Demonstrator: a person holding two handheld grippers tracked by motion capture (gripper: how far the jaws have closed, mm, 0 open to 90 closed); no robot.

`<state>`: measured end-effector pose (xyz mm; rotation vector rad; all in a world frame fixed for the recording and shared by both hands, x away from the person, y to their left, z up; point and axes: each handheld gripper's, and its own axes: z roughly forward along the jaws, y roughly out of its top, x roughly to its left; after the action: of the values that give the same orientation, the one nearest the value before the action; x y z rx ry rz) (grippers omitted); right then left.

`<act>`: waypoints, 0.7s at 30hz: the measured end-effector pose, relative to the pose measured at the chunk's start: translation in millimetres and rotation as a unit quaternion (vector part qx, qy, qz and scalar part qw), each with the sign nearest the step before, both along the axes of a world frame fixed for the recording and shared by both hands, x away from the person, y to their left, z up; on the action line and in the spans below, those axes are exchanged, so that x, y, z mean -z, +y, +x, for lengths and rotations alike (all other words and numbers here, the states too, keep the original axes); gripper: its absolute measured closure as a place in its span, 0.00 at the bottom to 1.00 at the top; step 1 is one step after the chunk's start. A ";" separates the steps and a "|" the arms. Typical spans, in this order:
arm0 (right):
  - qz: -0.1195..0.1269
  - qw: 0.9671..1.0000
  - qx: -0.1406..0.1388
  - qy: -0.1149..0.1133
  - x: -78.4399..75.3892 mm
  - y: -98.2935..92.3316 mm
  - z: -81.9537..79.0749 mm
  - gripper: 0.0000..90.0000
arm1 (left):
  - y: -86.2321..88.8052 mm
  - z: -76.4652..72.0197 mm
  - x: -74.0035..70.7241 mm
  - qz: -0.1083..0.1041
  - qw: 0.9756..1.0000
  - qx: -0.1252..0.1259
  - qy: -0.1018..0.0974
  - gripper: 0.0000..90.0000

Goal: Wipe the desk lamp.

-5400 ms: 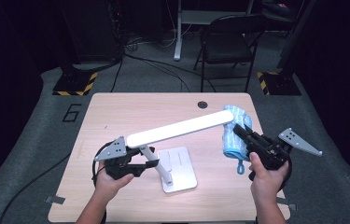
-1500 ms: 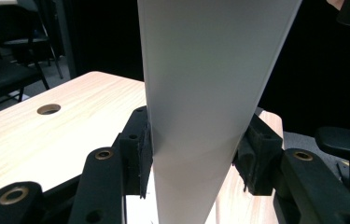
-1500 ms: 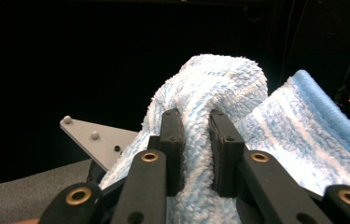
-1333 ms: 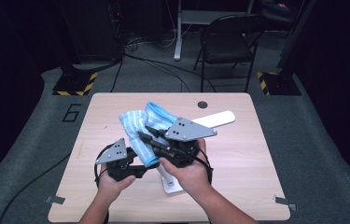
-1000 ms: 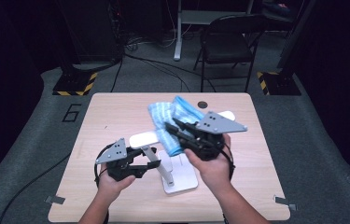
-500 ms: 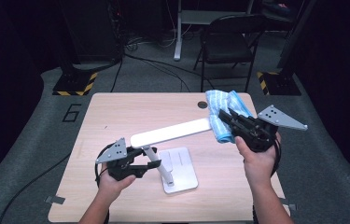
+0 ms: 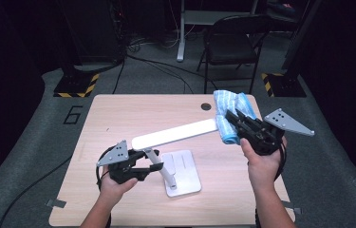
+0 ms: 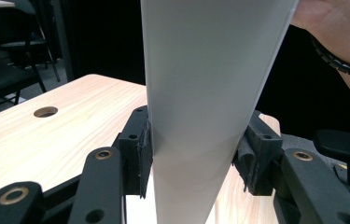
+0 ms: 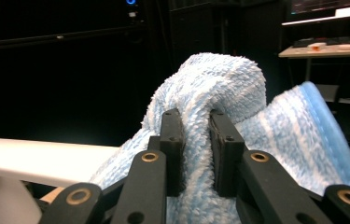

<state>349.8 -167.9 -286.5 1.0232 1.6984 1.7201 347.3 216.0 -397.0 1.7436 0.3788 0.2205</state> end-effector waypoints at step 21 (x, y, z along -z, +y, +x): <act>-0.073 0.974 -0.211 -0.028 -6.4 163.5 -31.3 0.86 | -2.0 -2.9 -0.1 -0.005 1.000 -0.013 0.002 0.58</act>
<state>318.4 -4.4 -280.1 0.5687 2.0807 1.8177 344.4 214.0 -396.9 1.7300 0.4042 0.2329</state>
